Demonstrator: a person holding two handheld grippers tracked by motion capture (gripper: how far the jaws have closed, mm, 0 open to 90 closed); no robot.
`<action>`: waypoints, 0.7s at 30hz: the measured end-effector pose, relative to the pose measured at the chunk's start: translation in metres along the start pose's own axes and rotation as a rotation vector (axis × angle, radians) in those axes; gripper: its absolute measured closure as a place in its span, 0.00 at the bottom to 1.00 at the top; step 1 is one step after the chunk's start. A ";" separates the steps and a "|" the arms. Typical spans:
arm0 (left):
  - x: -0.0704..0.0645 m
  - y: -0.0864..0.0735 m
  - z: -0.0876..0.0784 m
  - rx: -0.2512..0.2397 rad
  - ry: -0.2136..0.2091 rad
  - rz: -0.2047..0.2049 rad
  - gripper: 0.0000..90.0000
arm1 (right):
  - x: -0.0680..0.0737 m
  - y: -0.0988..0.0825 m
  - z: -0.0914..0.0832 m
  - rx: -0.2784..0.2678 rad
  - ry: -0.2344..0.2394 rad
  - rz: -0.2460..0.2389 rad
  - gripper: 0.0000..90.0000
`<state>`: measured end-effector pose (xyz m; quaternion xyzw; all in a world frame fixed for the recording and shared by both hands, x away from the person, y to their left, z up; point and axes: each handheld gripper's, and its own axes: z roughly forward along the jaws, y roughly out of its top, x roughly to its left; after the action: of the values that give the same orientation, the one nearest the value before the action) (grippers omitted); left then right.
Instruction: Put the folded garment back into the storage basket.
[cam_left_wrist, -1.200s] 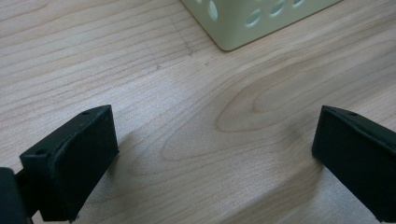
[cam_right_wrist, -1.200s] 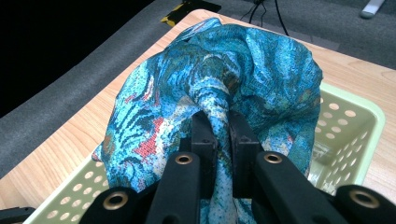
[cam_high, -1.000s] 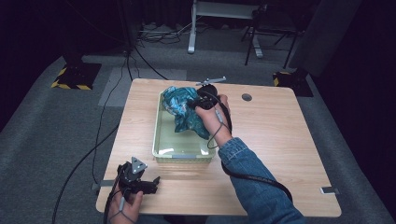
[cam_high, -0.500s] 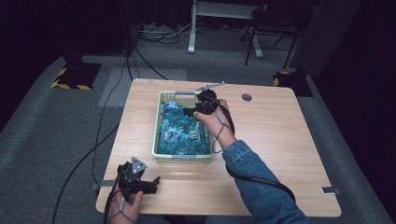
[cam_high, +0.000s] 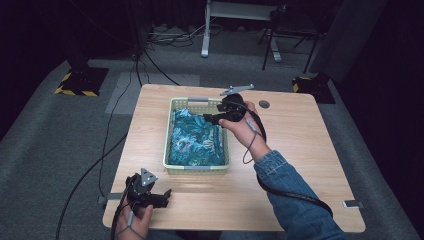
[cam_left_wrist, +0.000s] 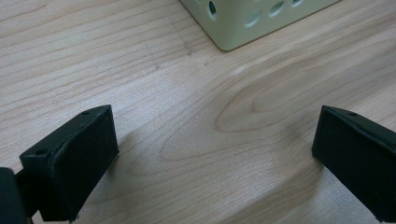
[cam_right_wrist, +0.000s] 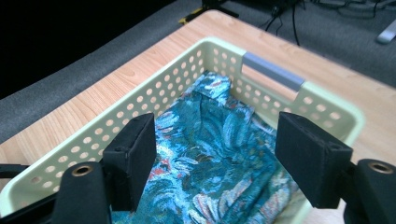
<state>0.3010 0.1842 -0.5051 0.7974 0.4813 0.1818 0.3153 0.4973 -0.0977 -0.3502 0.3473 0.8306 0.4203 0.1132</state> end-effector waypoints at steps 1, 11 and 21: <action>0.000 0.000 0.000 0.000 0.000 0.000 0.00 | 0.000 0.001 -0.004 -0.007 0.000 -0.008 0.33; 0.000 0.000 0.000 0.000 0.001 -0.004 0.00 | -0.003 -0.001 -0.040 -0.057 -0.006 -0.047 0.31; 0.000 0.000 0.000 0.001 -0.001 -0.004 0.00 | -0.010 -0.007 -0.063 -0.091 -0.024 -0.066 0.31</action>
<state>0.3010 0.1840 -0.5051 0.7966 0.4829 0.1808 0.3156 0.4716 -0.1462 -0.3174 0.3194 0.8201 0.4495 0.1529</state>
